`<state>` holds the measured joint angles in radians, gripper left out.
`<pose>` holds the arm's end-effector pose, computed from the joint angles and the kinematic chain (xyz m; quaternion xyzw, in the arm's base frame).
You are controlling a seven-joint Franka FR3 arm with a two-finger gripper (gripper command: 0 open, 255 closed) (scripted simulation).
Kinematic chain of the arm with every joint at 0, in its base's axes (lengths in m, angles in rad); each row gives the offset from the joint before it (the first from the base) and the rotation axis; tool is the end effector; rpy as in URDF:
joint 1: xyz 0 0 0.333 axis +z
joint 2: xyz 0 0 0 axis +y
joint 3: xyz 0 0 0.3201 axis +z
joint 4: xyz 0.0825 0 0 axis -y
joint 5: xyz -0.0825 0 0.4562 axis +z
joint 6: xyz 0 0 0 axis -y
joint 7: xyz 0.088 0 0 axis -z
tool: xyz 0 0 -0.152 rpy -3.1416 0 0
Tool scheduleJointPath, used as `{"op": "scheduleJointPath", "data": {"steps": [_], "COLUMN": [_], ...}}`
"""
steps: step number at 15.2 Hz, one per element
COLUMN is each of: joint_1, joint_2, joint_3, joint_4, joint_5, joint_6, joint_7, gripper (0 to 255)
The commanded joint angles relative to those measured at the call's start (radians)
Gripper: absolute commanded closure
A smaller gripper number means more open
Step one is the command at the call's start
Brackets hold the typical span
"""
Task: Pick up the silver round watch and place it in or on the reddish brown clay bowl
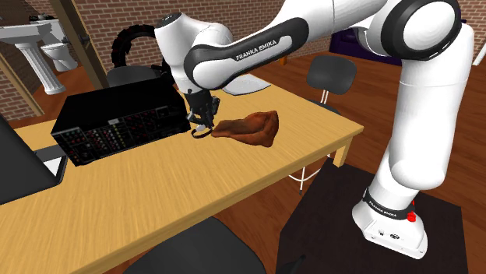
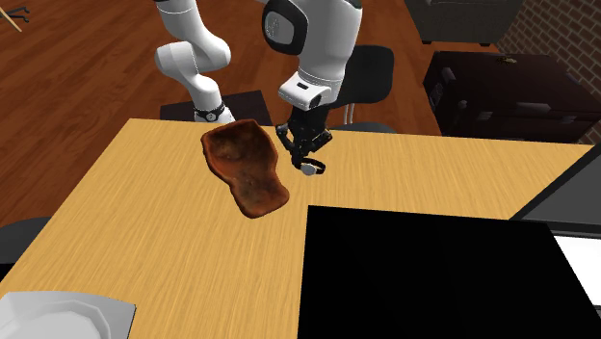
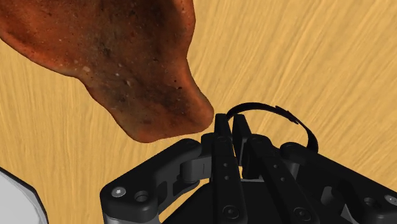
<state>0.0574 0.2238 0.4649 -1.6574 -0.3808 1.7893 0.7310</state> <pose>0.6257 0.2858 0.4260 0.9887 -0.0593 0.0526 0.1273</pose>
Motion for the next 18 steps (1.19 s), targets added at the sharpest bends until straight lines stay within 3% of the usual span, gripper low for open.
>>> {"op": "scheduleJointPath", "data": {"steps": [1, 18], "joint_1": [0.001, 0.026], "joint_2": [-0.004, 0.012], "joint_3": [0.001, 0.009], "joint_4": [0.016, 0.261], "joint_5": [0.004, 0.004], "joint_6": [-0.02, -0.243], "joint_7": [-0.006, -0.061], "gripper": [255, 255]}}
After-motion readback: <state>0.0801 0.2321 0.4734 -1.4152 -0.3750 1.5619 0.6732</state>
